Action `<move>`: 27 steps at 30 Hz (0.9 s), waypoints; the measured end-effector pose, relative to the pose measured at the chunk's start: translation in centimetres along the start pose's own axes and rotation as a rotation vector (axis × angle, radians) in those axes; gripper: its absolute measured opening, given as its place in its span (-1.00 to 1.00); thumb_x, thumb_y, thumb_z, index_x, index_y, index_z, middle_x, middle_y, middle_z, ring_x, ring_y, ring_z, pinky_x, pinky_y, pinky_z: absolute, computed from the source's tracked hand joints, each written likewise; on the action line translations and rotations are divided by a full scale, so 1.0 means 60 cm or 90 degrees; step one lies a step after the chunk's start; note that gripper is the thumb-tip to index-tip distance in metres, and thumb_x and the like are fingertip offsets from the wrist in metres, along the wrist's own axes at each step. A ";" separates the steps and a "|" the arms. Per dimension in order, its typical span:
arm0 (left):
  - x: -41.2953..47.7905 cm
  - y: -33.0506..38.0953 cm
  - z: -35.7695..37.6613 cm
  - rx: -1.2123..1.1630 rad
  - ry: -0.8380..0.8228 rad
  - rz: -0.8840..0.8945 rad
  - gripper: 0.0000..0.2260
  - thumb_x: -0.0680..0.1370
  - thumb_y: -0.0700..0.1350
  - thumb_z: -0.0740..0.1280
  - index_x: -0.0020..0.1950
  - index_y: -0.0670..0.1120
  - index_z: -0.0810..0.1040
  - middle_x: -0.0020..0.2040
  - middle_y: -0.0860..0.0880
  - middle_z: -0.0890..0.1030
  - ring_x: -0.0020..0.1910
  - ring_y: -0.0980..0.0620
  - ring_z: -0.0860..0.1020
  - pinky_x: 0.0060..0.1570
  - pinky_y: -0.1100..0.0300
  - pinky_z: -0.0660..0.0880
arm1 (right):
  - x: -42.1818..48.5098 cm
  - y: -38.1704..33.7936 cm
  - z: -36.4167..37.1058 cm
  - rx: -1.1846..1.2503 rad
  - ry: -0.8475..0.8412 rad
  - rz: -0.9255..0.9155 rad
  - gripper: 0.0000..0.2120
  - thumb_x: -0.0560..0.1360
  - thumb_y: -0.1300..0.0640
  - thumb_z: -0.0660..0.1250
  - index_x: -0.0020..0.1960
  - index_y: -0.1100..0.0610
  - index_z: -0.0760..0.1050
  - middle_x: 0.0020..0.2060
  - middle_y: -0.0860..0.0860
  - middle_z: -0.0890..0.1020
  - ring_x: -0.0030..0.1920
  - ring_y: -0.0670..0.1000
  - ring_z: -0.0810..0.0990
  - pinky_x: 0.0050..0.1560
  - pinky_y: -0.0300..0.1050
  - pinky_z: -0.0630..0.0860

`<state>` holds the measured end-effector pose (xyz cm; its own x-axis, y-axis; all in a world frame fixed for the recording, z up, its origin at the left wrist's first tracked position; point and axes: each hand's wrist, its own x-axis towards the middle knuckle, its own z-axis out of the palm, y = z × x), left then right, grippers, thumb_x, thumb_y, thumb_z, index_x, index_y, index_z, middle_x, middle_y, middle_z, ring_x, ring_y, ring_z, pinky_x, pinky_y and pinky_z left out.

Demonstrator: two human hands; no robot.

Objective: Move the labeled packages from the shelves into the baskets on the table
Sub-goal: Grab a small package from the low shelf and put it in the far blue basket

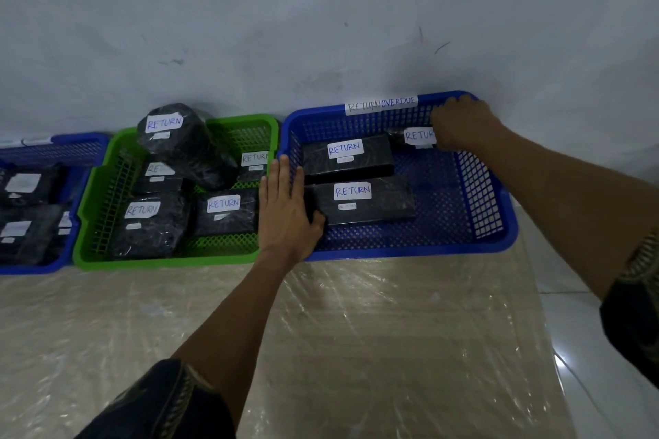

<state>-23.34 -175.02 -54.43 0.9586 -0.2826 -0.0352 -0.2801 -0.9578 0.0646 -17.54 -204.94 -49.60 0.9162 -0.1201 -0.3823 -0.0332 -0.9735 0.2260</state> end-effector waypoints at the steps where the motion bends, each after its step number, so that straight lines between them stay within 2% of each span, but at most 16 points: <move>1: 0.000 0.000 0.001 0.000 0.001 0.000 -0.26 0.50 0.10 0.27 0.57 -0.14 0.07 0.58 -0.17 -0.14 0.56 -0.12 -0.20 0.51 -0.02 -0.23 | 0.001 0.000 0.004 0.012 -0.004 0.004 -0.56 0.53 0.01 0.32 0.29 0.24 0.39 0.19 0.21 0.45 0.24 0.20 0.39 0.12 0.07 0.44; 9: 0.001 0.000 0.003 0.009 -0.001 0.001 -0.26 0.49 0.11 0.27 0.57 -0.14 0.07 0.58 -0.19 -0.14 0.56 -0.13 -0.20 0.52 -0.03 -0.21 | 0.012 0.002 0.027 0.023 0.041 0.001 -0.67 0.55 0.13 0.29 0.25 0.27 0.42 0.16 0.20 0.48 0.22 0.23 0.38 -0.01 0.01 0.43; 12: 0.002 -0.001 0.006 0.005 0.000 0.008 -0.24 0.48 0.11 0.27 0.57 -0.14 0.06 0.58 -0.20 -0.14 0.55 -0.15 -0.20 0.51 -0.05 -0.20 | 0.019 0.002 0.043 0.022 0.059 -0.010 -0.70 0.57 0.16 0.25 0.26 0.26 0.43 0.17 0.21 0.49 0.22 0.25 0.39 0.08 0.05 0.43; 15: 0.003 -0.002 0.009 0.010 -0.008 0.011 -0.22 0.47 0.13 0.28 0.57 -0.12 0.02 0.57 -0.21 -0.16 0.55 -0.16 -0.21 0.51 -0.06 -0.20 | 0.027 0.004 0.049 0.007 0.061 -0.018 -0.70 0.57 0.17 0.24 0.28 0.24 0.43 0.17 0.21 0.50 0.21 0.23 0.41 0.09 0.05 0.44; 19: 0.001 -0.001 0.008 0.019 -0.018 0.021 -0.18 0.47 0.20 0.28 0.58 -0.09 -0.02 0.57 -0.21 -0.21 0.55 -0.16 -0.24 0.51 -0.06 -0.22 | 0.033 0.009 0.050 -0.050 0.059 -0.045 -0.81 0.55 0.18 0.26 0.13 0.20 0.53 0.04 0.16 0.58 0.06 0.14 0.53 -0.15 -0.08 0.37; 23: 0.000 -0.002 0.005 0.006 -0.011 0.030 -0.14 0.46 0.25 0.29 0.58 -0.08 -0.04 0.57 -0.21 -0.22 0.54 -0.15 -0.26 0.50 -0.03 -0.26 | 0.043 0.016 0.052 -0.058 0.052 -0.069 -0.82 0.55 0.21 0.27 0.11 0.20 0.56 -0.03 0.14 0.61 -0.04 0.10 0.58 -0.36 -0.11 0.38; 25: 0.001 -0.004 0.007 0.007 -0.009 0.029 -0.12 0.44 0.28 0.29 0.58 -0.07 -0.03 0.57 -0.21 -0.22 0.55 -0.15 -0.25 0.51 -0.04 -0.23 | 0.044 0.015 0.057 -0.053 0.064 -0.074 -0.81 0.54 0.23 0.27 0.13 0.20 0.56 -0.02 0.14 0.61 -0.03 0.10 0.58 -0.37 -0.11 0.38; 27: 0.000 -0.005 0.008 0.016 -0.010 0.027 -0.11 0.42 0.32 0.24 0.59 -0.07 -0.02 0.57 -0.21 -0.22 0.55 -0.15 -0.25 0.51 -0.05 -0.22 | 0.043 0.015 0.065 -0.054 0.086 -0.080 -0.78 0.55 0.23 0.26 0.17 0.20 0.54 0.02 0.16 0.59 0.03 0.13 0.54 -0.29 -0.09 0.40</move>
<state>-23.26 -174.80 -54.92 0.9448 -0.3241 -0.0488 -0.3223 -0.9457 0.0411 -16.75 -206.87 -53.91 0.9564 0.0340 -0.2900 0.1133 -0.9587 0.2610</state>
